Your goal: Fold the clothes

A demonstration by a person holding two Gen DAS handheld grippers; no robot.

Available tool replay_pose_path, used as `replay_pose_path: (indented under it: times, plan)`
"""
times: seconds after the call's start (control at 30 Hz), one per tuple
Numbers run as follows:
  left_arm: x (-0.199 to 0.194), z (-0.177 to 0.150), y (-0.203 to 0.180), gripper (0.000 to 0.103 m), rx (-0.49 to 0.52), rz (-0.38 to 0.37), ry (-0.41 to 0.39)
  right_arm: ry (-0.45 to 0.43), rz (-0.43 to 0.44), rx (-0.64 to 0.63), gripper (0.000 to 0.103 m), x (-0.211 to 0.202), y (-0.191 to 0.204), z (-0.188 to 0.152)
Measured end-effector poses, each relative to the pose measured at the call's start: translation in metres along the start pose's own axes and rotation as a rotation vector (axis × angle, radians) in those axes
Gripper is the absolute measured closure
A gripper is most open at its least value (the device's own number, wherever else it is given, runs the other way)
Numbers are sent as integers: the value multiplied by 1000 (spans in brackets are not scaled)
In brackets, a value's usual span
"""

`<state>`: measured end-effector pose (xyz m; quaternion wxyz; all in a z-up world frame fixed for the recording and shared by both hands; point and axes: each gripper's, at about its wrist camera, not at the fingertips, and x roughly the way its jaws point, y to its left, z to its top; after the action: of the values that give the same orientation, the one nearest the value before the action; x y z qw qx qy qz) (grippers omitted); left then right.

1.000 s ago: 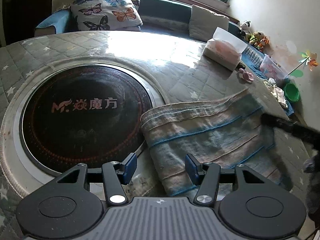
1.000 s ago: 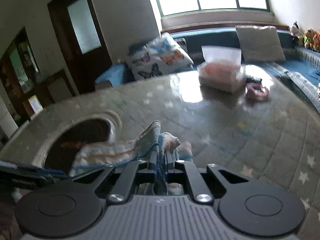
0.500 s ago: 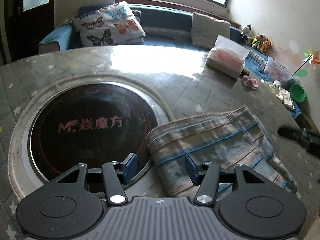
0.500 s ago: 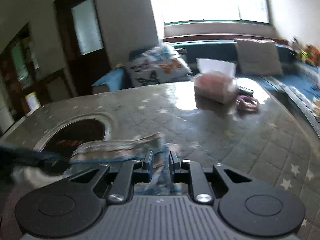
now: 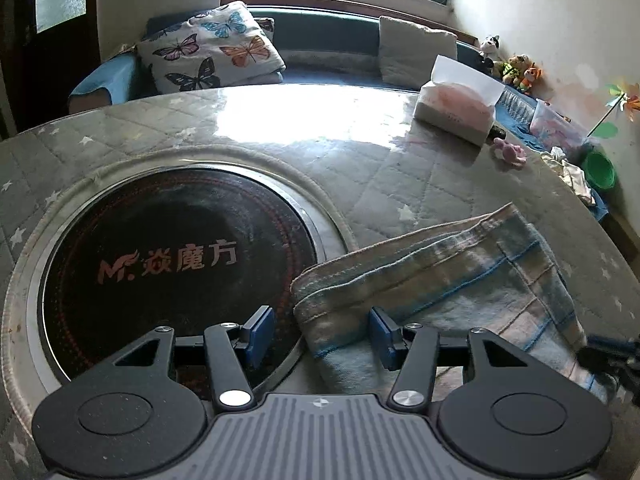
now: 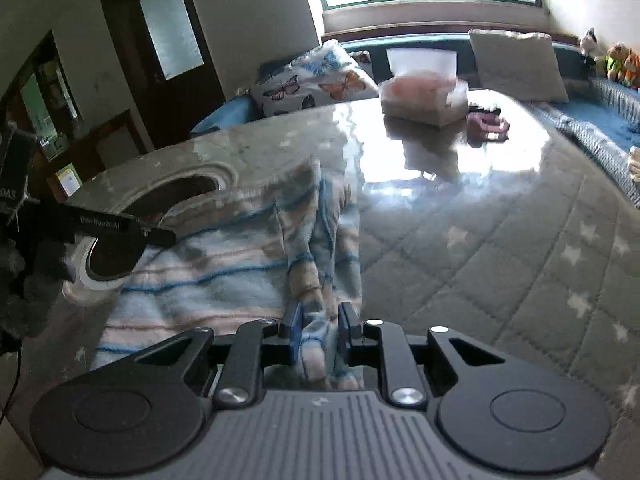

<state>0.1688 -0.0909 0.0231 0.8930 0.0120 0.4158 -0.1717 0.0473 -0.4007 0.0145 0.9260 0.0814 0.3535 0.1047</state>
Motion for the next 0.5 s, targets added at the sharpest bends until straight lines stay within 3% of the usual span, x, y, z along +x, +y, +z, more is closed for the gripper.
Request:
replay_pose_path:
  times: [0.2, 0.3, 0.5]
  plan:
    - [-11, 5, -13, 48, 19, -26, -34, -54, 57, -55, 85, 2, 16, 25]
    - [-9, 8, -18, 48, 36, -33, -32, -28, 86, -61, 85, 22, 20, 31]
    - [-1, 18, -20, 48, 50, -33, -28, 2, 57, -12, 87, 41, 9, 36]
